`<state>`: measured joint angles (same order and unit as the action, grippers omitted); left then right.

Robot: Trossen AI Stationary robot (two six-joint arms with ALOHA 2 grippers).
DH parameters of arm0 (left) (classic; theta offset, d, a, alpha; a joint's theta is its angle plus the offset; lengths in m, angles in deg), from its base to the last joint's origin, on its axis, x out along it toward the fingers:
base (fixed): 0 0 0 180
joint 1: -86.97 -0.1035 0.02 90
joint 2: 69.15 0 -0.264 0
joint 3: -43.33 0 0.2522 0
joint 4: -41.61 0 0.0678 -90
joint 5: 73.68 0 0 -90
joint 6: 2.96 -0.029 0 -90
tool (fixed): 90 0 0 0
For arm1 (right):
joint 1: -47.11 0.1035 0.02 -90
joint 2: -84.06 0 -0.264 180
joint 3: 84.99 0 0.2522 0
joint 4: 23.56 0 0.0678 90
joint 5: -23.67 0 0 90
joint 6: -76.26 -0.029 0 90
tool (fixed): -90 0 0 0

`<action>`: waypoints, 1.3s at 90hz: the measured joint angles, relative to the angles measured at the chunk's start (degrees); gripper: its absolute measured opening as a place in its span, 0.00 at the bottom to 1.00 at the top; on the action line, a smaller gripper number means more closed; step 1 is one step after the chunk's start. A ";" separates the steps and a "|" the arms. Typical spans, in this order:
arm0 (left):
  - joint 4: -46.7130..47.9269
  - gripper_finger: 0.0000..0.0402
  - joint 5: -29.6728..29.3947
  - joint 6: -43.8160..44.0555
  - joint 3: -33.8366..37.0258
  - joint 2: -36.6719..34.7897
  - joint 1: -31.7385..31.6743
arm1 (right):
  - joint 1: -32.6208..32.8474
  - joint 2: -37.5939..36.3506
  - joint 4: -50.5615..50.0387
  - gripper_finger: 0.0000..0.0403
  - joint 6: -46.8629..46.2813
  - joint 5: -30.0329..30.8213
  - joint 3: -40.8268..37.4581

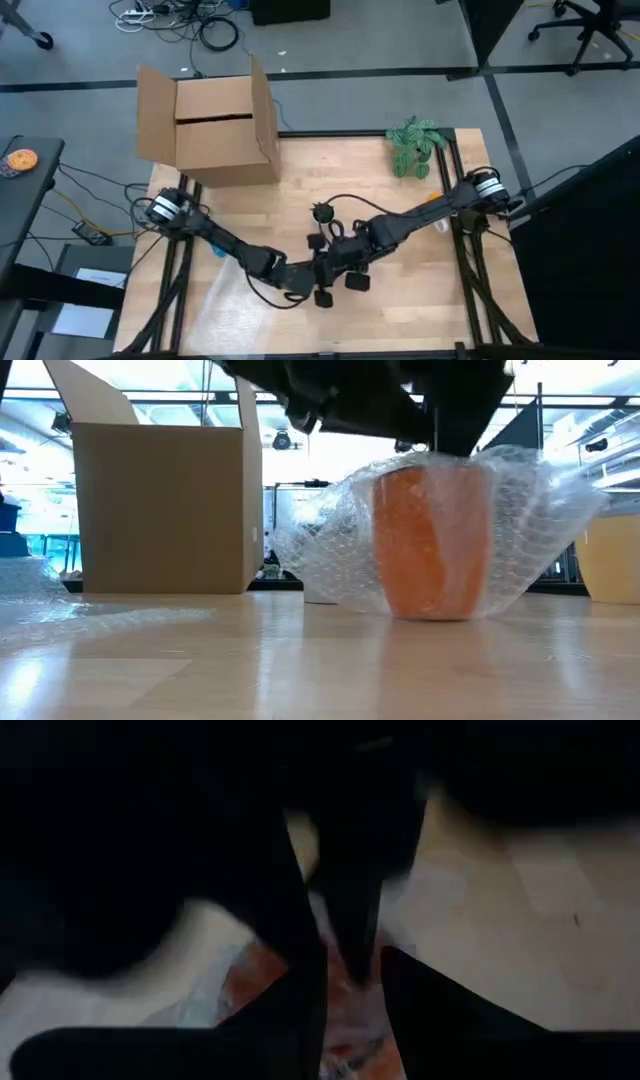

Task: Wrap mug
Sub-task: Wrap the orange mug with the transparent bubble wrap

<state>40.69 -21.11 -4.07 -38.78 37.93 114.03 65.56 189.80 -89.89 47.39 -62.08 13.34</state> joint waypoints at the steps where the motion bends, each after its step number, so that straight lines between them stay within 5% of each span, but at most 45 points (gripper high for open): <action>1: 0.20 0.21 0.00 0.03 0.00 -0.31 0.16 | -0.13 0.00 0.34 0.18 0.03 -0.01 -0.32; 31: 19.12 0.21 -3.91 8.31 0.05 -4.52 4.64 | -2.09 -0.36 15.07 0.17 0.12 -2.54 -10.21; 47: 18.06 0.21 -3.11 13.82 2.37 -1.19 4.03 | -2.13 -0.36 17.57 0.17 -0.93 -2.07 -12.04; 117: 11.33 0.21 1.77 13.41 3.08 2.10 2.50 | -1.41 0.17 -3.93 0.20 1.54 2.06 5.74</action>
<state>52.01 -19.34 9.34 -35.70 40.03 116.53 64.14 189.97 -93.81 48.93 -60.03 19.08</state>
